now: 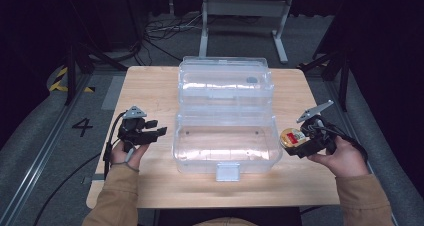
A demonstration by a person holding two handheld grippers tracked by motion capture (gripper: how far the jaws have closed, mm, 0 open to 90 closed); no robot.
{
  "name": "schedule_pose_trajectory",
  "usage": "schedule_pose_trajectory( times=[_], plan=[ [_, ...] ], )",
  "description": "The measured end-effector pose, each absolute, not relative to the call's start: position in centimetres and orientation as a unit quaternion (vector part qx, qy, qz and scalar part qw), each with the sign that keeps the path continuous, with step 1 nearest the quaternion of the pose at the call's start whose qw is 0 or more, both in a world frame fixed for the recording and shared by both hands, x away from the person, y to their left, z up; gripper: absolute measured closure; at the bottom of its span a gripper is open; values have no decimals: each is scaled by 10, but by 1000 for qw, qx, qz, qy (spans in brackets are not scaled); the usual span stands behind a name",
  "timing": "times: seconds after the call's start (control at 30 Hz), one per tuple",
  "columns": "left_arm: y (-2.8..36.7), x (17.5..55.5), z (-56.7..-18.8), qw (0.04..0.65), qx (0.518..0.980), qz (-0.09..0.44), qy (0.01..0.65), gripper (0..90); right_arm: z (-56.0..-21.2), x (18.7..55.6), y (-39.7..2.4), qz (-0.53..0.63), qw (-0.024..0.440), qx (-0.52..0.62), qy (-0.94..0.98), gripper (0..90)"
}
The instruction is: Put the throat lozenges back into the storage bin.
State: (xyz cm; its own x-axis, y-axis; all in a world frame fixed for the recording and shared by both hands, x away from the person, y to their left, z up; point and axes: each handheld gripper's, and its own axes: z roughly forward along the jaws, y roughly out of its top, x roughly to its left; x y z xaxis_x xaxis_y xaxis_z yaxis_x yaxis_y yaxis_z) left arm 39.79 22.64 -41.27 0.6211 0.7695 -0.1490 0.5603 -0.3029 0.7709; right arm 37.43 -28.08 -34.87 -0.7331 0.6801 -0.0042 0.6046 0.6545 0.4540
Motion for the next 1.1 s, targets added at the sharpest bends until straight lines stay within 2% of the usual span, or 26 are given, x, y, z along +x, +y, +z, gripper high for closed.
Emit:
schedule_pose_trajectory(
  times=[0.5,1.1],
  plan=[
    [228,398,-414,420,794,124,422,497,-342,379,-252,216,82,326,917,206],
    [228,399,-414,420,794,124,422,497,-353,389,-224,208,65,313,924,206]
  ],
)
